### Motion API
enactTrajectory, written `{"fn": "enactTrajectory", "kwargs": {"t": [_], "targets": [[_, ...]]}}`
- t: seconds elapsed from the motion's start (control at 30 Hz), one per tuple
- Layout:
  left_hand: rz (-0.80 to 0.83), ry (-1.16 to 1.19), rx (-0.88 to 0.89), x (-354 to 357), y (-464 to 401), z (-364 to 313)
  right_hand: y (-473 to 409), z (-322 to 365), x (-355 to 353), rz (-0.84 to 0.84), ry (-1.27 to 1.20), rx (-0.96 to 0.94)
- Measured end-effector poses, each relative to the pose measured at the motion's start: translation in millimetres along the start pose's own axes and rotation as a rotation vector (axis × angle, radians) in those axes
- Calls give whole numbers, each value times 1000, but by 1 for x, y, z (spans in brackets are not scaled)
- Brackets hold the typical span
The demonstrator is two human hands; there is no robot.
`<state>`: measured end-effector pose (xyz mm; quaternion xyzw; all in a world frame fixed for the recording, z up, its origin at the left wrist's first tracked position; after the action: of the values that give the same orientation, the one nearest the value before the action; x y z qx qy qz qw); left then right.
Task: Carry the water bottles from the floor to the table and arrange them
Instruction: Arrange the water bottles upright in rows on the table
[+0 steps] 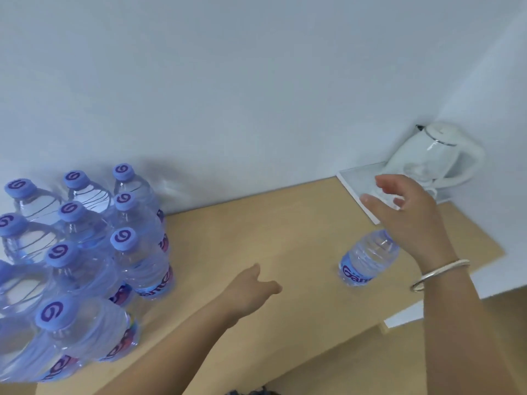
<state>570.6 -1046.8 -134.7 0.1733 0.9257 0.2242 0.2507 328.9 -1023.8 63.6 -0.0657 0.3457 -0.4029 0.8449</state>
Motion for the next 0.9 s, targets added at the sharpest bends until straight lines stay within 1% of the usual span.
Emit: {"fn": "enactTrajectory", "kwargs": {"t": [0.1, 0.17, 0.23, 0.3, 0.33, 0.43, 0.57, 0.63, 0.73, 0.83, 0.9], "targets": [[63, -57, 45, 23, -2, -11, 4, -55, -25, -60, 127, 156], [90, -85, 62, 34, -2, -16, 17, -86, -24, -38, 111, 281], [114, -112, 70, 42, -2, -18, 32, -109, -8, 33, 23, 401], [131, -138, 77, 47, -1, -19, 42, -116, 12, 112, -86, 412], [134, -151, 82, 49, -1, -18, 44, -117, 18, 110, -107, 386], [153, -173, 69, 48, 2, -12, 43, -125, 23, 41, -118, 384], [149, -206, 43, 39, 5, 0, 36, -132, 23, 7, -35, 395], [123, -225, 70, 32, 6, 2, 34, -129, 24, -4, -16, 402], [64, -183, 142, 18, 8, -5, 31, -107, 32, 62, -34, 386], [-14, -127, 259, 4, 14, -23, 33, -64, 42, 126, -185, 412], [-34, -73, 355, -3, 24, -39, 39, -31, 50, 179, -262, 403]]}}
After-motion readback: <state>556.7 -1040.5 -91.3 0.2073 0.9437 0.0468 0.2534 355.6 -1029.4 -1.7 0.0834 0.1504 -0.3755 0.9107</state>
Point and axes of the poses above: each hand's wrist, its own y-axis away from the middle knuckle, its own x-axis out of the palm, z = x × y, the point moved 9 cm from there along -y, towards the middle knuckle, and after that the axes turned 15 degrees about -z, right-handed, at the moved point
